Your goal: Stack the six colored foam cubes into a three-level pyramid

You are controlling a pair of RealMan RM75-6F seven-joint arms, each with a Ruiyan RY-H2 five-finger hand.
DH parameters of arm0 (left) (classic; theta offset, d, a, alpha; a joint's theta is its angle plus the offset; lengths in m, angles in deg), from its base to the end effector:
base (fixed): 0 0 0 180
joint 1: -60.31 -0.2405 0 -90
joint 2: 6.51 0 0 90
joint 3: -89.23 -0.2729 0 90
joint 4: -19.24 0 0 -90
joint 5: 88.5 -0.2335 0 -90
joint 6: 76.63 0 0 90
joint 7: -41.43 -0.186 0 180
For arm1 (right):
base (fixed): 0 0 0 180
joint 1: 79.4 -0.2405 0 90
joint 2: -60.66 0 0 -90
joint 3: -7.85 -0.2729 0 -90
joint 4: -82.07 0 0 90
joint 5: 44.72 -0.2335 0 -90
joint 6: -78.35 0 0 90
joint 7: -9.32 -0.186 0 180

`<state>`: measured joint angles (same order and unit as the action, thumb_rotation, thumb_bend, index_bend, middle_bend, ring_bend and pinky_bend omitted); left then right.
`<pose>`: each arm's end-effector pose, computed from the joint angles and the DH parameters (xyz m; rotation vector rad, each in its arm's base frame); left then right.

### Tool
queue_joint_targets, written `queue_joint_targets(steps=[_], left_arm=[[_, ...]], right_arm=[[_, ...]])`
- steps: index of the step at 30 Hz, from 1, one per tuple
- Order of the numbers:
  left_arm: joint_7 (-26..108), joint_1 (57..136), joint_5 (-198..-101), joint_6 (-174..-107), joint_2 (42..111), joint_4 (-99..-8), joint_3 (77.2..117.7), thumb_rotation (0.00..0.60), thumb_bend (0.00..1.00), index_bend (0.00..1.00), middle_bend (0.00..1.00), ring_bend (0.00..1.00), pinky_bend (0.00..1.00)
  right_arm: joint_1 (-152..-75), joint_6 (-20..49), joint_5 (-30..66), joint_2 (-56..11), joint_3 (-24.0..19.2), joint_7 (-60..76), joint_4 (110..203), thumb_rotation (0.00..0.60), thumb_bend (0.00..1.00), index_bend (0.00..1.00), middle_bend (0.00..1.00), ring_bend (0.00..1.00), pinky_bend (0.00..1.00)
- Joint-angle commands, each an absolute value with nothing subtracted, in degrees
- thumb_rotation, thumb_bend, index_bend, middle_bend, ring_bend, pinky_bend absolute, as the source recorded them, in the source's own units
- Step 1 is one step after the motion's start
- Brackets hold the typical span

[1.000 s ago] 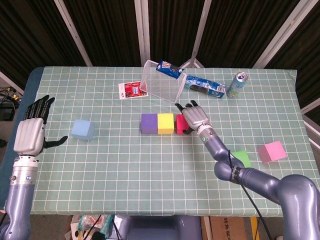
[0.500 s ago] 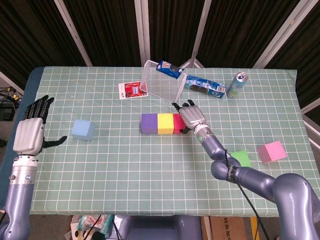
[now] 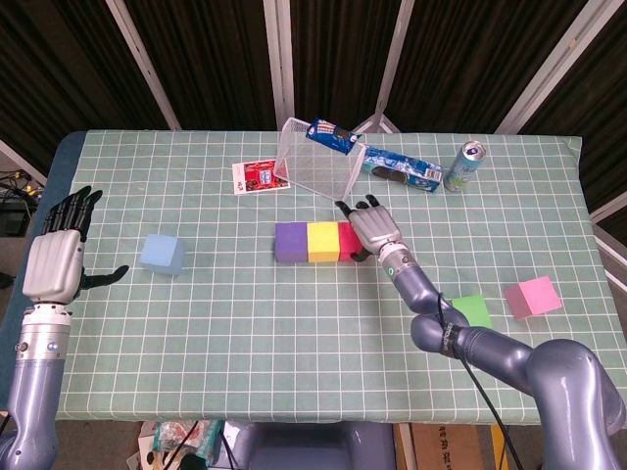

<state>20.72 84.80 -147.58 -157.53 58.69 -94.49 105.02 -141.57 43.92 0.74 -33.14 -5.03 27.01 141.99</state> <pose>-0.2011 0.3415 0.1423 -1.2659 -0.9653 -1.0461 -0.1154 -0.5173 -0.0677 1.8912 -0.9942 0.7404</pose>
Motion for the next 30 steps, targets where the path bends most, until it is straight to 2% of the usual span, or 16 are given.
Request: queue_joint_targets(steps=[1,4,7,18,23,30], left_arm=[[20.74,84.79,-147.50,-157.52,58.70,-94.44,105.04,0.600,0.08,0.00,0.00,0.00,0.06],[20.74,84.79,-147.51,-157.53,58.68,-94.44,105.05,0.600,0.08,0.00,0.00,0.00,0.05],[20.73,84.80,-147.30,-157.53,58.69,-94.24,105.12,0.600,0.08,0.00,0.00,0.00,0.05],[21.00,84.76,-146.63,-157.35,58.47,-94.05,105.37,0.600,0.08,0.00,0.00,0.00,0.05],[21.19,84.69,-146.47,-157.30,58.26,-94.12,105.43,0.600,0.08,0.00,0.00,0.00,0.05],[21.55,84.61,-146.46,-156.87,58.04,-94.24,105.21,0.600,0.08,0.00,0.00,0.00,0.05]], right_arm=[[-141.63,44.01,0.86,-33.26,-4.84,27.07,141.86,0.600,0.25,0.02,0.44,0.16,0.00],[-141.64,43.64,1.06,-33.55,-4.65,27.26,141.54,0.600,0.25,0.02,0.44,0.16,0.00],[-141.55,43.16,0.87,-33.84,-4.71,27.29,141.33,0.600,0.25,0.01,0.39,0.16,0.00],[-141.42,42.45,-1.54,-33.36,-4.39,29.03,142.64,0.600,0.25,0.00,0.07,0.02,0.00],[-141.06,41.15,-2.84,-32.68,-3.99,30.31,145.00,0.600,0.25,0.00,0.02,0.00,0.00],[-139.34,36.83,-4.98,-30.82,-3.53,32.06,150.51,0.600,0.25,0.00,0.02,0.00,0.00]])
